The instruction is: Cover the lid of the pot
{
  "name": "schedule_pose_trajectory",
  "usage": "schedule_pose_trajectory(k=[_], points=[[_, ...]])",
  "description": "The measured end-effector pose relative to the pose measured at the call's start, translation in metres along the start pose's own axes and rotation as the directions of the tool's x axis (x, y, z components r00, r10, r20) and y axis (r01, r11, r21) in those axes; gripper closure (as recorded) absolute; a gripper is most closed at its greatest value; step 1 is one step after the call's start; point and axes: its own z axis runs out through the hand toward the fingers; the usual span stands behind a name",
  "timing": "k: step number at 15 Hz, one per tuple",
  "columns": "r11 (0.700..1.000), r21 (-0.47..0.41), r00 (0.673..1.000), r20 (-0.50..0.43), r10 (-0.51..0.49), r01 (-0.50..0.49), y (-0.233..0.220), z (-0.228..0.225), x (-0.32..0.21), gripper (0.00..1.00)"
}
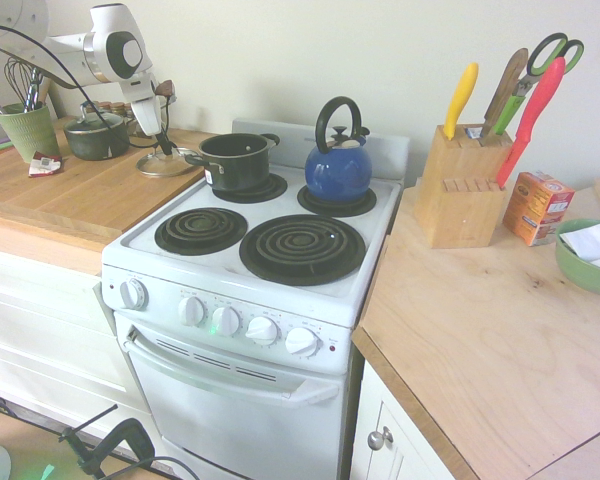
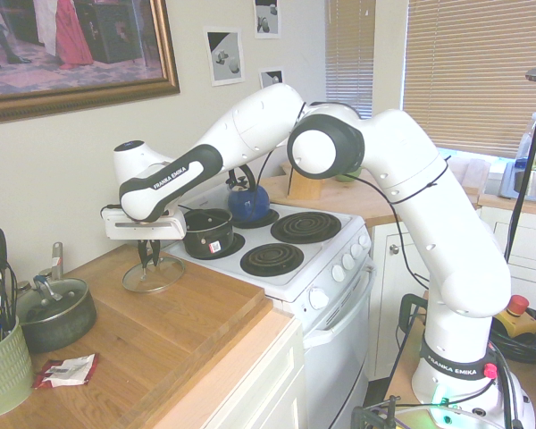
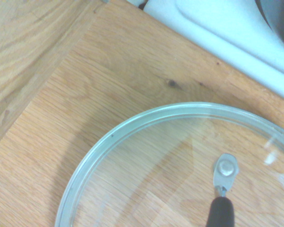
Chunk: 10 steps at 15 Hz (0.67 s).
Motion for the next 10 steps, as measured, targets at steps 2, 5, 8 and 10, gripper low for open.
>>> schedule_pose_trajectory(k=[2, 5, 8, 10], points=[[1.000, 0.014, 1.000, 0.003, -0.009, 0.009, -0.001, -0.006, -0.003, 1.00], [0.998, 0.055, 0.999, 0.011, -0.033, 0.032, 0.001, -0.036, -0.015, 1.00], [0.995, 0.087, 0.999, 0.017, -0.043, 0.041, 0.002, -0.065, -0.018, 1.00], [0.994, 0.101, 0.999, 0.018, -0.040, 0.038, -0.001, -0.083, -0.009, 1.00]])
